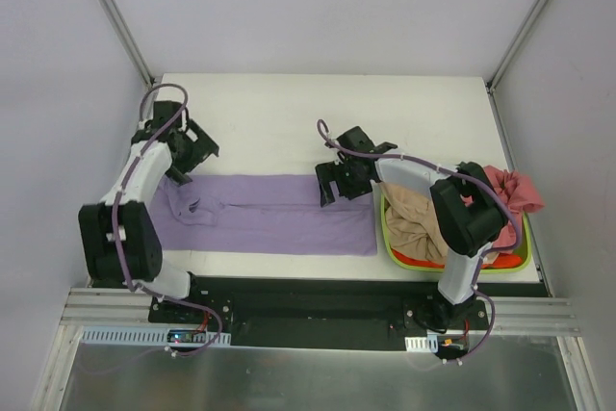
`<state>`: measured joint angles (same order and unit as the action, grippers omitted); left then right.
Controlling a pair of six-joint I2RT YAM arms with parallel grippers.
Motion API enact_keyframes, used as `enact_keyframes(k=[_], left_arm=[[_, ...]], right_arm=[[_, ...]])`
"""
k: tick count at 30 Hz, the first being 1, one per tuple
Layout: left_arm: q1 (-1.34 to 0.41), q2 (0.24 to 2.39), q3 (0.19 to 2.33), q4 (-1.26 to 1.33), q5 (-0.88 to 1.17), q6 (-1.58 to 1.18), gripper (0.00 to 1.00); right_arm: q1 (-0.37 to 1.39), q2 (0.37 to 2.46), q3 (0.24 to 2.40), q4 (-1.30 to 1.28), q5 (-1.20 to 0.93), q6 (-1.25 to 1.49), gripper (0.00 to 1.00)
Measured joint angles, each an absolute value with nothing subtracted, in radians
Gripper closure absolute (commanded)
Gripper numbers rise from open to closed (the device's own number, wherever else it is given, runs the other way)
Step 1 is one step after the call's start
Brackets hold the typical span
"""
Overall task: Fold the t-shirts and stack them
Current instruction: Fold the other side of the tshirt into a rectangle
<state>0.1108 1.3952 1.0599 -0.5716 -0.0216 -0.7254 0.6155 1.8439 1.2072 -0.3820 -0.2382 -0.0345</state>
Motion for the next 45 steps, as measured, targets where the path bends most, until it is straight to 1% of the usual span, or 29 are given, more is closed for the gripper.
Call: enact_keyframes(k=[3, 6, 9, 17, 23, 32, 34, 38, 41, 45], left_arm=[[0.057, 1.563, 1.168, -0.530, 0.028, -0.682, 0.01], [0.046, 1.666, 1.208, -0.518, 0.053, -0.653, 0.01], [0.047, 1.730, 1.205, -0.524, 0.063, -0.636, 0.01], [0.047, 1.816, 1.184, -0.536, 0.041, -0.591, 0.01], [0.047, 1.907, 1.302, -0.597, 0.041, -0.582, 0.01], [0.046, 2.080, 1.575, -0.641, 0.076, -0.556, 0.01], [0.045, 2.100, 1.613, -0.635, 0.073, -0.542, 0.01], [0.048, 2.100, 1.612, -0.640, 0.050, -0.526, 0.01], [0.060, 2.070, 1.562, -0.637, 0.032, -0.523, 0.01], [0.103, 1.967, 1.430, -0.660, -0.015, -0.524, 0.01]], right_arm=[[0.612, 1.835, 1.208, -0.397, -0.224, -0.036, 0.04], [0.609, 1.832, 1.208, -0.403, -0.217, -0.035, 0.04], [0.606, 1.832, 1.208, -0.405, -0.218, -0.033, 0.04], [0.601, 1.872, 1.246, -0.406, -0.215, -0.010, 0.04], [0.562, 1.898, 1.279, -0.408, -0.221, 0.027, 0.04], [0.482, 1.982, 1.397, -0.407, -0.225, 0.044, 0.04], [0.468, 1.992, 1.412, -0.407, -0.224, 0.044, 0.04], [0.453, 1.994, 1.415, -0.408, -0.221, 0.044, 0.04], [0.452, 1.994, 1.414, -0.408, -0.220, 0.044, 0.04], [0.452, 1.994, 1.412, -0.406, -0.217, 0.047, 0.04]])
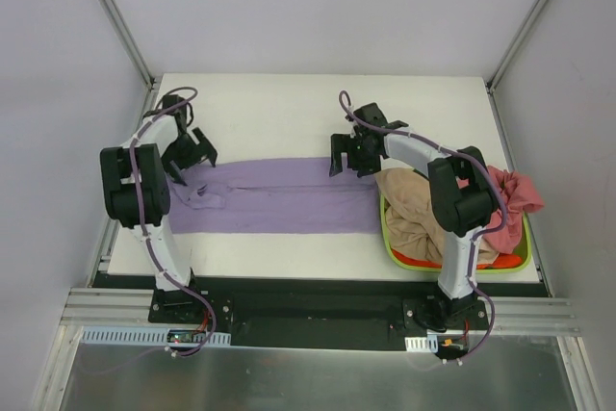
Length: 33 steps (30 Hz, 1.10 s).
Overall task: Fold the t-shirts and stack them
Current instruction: Fold the other side of the tshirt into a rectangle
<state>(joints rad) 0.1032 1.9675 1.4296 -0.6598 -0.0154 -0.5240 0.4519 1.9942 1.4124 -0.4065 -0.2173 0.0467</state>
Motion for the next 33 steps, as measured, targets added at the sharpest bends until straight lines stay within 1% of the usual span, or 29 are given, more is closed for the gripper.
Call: enact_keyframes(k=[6, 10, 14, 17, 22, 24, 26, 30, 33], left_arm=[[0.199, 1.755, 1.266, -0.691, -0.107, -0.535, 0.01], [0.218, 1.625, 1.148, -0.687, -0.146, -0.563, 0.01], [0.245, 1.573, 1.031, -0.705, -0.181, -0.592, 0.01], [0.259, 1.556, 0.995, -0.738, -0.202, -0.618, 0.01], [0.257, 1.429, 0.997, -0.777, -0.224, -0.659, 0.01], [0.246, 1.369, 1.026, -0.799, -0.214, -0.669, 0.01], [0.199, 1.346, 1.082, -0.807, -0.211, -0.672, 0.01], [0.051, 1.413, 1.229, -0.784, -0.135, -0.650, 0.01], [-0.029, 1.561, 1.348, -0.756, -0.075, -0.619, 0.01]], right_arm=[[0.452, 1.994, 1.412, -0.404, -0.213, 0.060, 0.04], [0.450, 1.994, 1.410, -0.401, -0.214, 0.065, 0.04], [0.450, 1.994, 1.409, -0.400, -0.214, 0.067, 0.04], [0.450, 1.993, 1.408, -0.400, -0.214, 0.067, 0.04], [0.450, 1.989, 1.401, -0.392, -0.213, 0.067, 0.04], [0.450, 1.988, 1.399, -0.390, -0.213, 0.067, 0.04], [0.449, 1.988, 1.398, -0.389, -0.213, 0.066, 0.04], [0.449, 1.988, 1.398, -0.389, -0.214, 0.066, 0.04], [0.449, 1.988, 1.398, -0.389, -0.214, 0.066, 0.04]])
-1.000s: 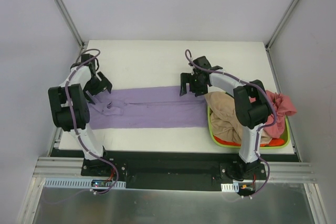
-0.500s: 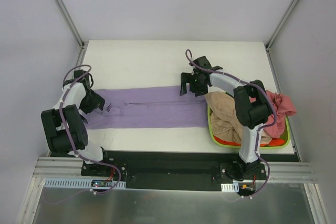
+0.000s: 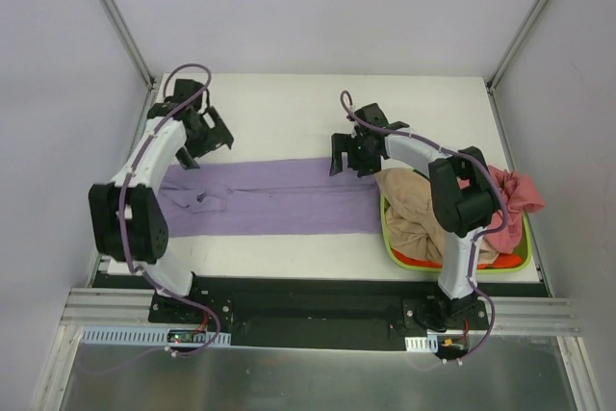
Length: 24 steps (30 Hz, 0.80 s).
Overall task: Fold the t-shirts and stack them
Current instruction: Fold the other side of the tshirt into a rectangle
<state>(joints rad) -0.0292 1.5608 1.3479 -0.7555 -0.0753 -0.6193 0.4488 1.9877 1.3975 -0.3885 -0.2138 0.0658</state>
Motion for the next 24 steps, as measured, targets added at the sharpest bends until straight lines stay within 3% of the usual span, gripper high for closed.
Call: enact_keyframes(k=[5, 9, 18, 24], left_arm=[[-0.093, 1.794, 1.417, -0.725, -0.025, -0.577, 0.01], [-0.097, 1.864, 1.391, -0.729, -0.013, -0.564, 0.01], [-0.052, 1.777, 1.204, -0.768, -0.127, -0.590, 0.01], [-0.014, 1.545, 0.984, -0.846, -0.245, -0.715, 0.01]], right_arm=[[0.448, 1.988, 1.397, -0.389, -0.215, 0.065, 0.04], [0.441, 1.988, 1.397, -0.390, -0.218, 0.064, 0.04], [0.419, 1.988, 1.397, -0.392, -0.224, 0.066, 0.04], [0.414, 1.988, 1.397, -0.393, -0.226, 0.066, 0.04]])
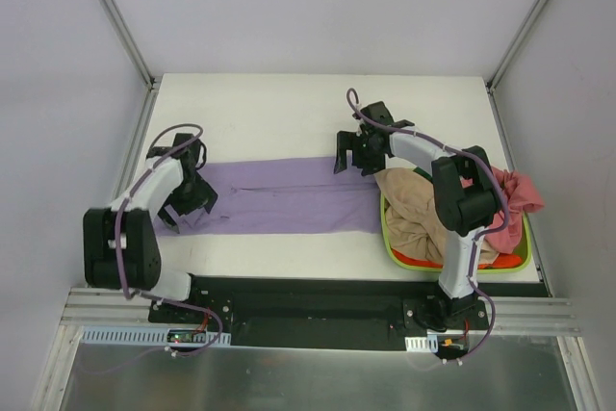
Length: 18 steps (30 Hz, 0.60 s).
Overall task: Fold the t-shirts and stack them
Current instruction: Fold the other side of the tshirt into a rectangle
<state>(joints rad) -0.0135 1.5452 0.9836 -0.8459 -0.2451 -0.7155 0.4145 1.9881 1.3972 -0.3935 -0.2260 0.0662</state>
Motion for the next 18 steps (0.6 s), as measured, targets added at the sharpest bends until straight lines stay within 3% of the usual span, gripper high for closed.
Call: enact_keyframes(k=[7, 18], left_arm=[[-0.013, 1.238, 0.927, -0.931, -0.323, -0.805, 0.01], [-0.054, 1.535, 1.160, -0.772, -0.161, -0.739, 0.01]], right_arm=[[0.413, 1.988, 1.396, -0.393, -0.231, 0.066, 0.04], [0.408, 1.987, 1.393, -0.389, -0.244, 0.062, 0.04]])
